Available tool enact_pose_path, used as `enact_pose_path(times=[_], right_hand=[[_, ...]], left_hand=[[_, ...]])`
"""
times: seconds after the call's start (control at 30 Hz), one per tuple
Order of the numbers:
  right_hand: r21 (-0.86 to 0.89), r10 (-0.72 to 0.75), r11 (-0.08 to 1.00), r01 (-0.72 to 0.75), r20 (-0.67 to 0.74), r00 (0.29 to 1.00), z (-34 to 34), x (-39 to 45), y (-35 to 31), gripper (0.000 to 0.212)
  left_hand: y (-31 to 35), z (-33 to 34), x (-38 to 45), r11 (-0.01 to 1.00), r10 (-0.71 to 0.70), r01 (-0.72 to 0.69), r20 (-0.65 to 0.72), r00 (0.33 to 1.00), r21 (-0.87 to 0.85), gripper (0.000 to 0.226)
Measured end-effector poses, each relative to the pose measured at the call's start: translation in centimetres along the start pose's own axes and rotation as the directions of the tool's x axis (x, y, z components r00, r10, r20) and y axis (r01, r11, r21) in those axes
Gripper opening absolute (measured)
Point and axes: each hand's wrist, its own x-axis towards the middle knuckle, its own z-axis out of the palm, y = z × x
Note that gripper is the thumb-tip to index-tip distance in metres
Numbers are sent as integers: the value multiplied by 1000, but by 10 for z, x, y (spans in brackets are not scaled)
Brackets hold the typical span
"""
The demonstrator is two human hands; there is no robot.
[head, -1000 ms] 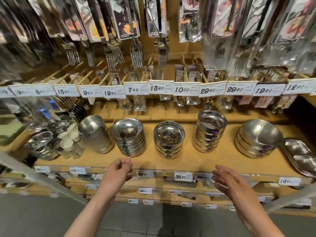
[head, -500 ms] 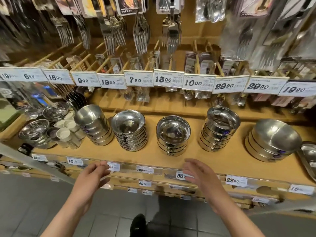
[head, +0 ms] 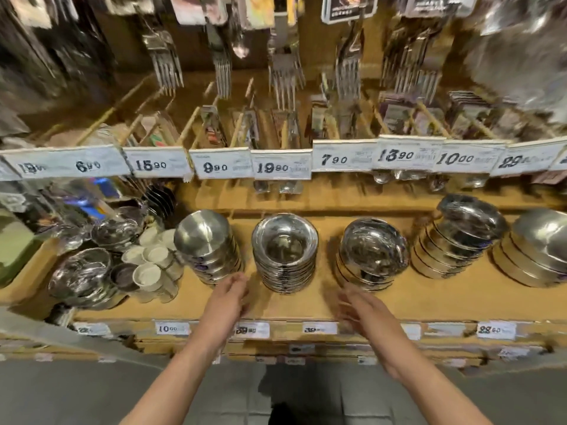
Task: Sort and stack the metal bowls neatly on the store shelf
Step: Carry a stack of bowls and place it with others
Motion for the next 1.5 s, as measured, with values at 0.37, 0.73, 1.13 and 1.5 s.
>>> enact_pose_path(times=[0.37,0.73,1.13,1.5], right_hand=[[173,-14,985,2,67,998,64,67,-23,60],[263,-49,965,18,114,992,73,100,-16,57],[322,-116,943,86,72,991,77,97,-15,39],[251,-199,955,159,140,970,69,38,5,49]], left_hand=[[-5,27,51,989,35,-8,183,983,-145,38],[-20,37,86,971,76,-41,143,987,-235,67],[-18,30,88,981,81,-46,182,980,-189,58],[-30,16,37,988,81,-43,254,964,-151,61]])
